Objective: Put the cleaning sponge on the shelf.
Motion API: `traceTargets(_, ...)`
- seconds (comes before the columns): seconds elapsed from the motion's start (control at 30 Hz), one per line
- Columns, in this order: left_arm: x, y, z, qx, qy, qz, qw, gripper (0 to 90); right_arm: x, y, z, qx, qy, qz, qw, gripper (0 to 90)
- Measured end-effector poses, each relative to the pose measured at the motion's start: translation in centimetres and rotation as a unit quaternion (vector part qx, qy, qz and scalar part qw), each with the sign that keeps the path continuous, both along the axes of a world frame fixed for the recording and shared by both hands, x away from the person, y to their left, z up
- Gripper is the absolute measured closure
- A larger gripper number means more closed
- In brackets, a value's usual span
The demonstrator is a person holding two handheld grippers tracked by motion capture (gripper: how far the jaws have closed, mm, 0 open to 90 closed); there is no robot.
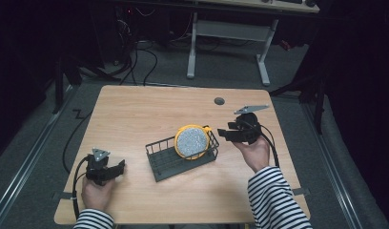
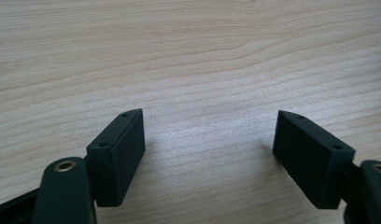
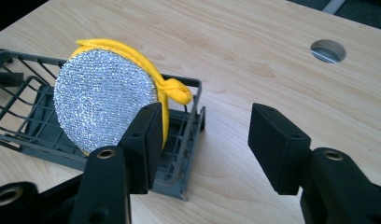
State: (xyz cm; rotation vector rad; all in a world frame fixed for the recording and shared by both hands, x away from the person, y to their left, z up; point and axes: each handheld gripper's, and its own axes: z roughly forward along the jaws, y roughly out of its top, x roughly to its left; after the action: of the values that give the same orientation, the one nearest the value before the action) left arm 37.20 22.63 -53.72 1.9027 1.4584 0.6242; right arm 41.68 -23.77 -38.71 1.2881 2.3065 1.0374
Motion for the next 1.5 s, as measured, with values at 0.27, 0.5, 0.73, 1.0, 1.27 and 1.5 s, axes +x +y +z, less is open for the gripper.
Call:
traceTargets(0.27,0.0,0.0,0.0,0.0,0.0,0.0,1.0,25.5,-0.9,-2.2,-0.2,0.014,-0.002,-0.026,0.9996,46.0)
traceTargets(0.5,0.0,0.0,0.0,0.001,0.0,0.0,1.0,25.5,-2.1,-4.8,-1.3,0.025,0.003,-0.053,0.9983,46.3)
traceTargets(0.73,0.0,0.0,0.0,0.0,0.0,0.0,1.0,25.5,-3.3,-6.4,-1.9,0.03,0.0,-0.07,0.9971,46.4)
traceTargets(1.0,0.0,0.0,0.0,0.0,0.0,-0.001,1.0,25.4,-4.3,-7.4,-3.3,0.025,0.008,-0.083,0.9962,46.6)
traceTargets(1.27,0.0,0.0,0.0,0.001,0.0,-0.001,1.0,25.4,-5.2,-7.7,-5.3,0.024,0.023,-0.079,0.9963,48.2)
traceTargets(1.5,0.0,0.0,0.0,0.001,0.0,-0.001,1.0,25.4,-5.9,-8.0,-7.4,0.025,0.032,-0.086,0.9955,46.6)
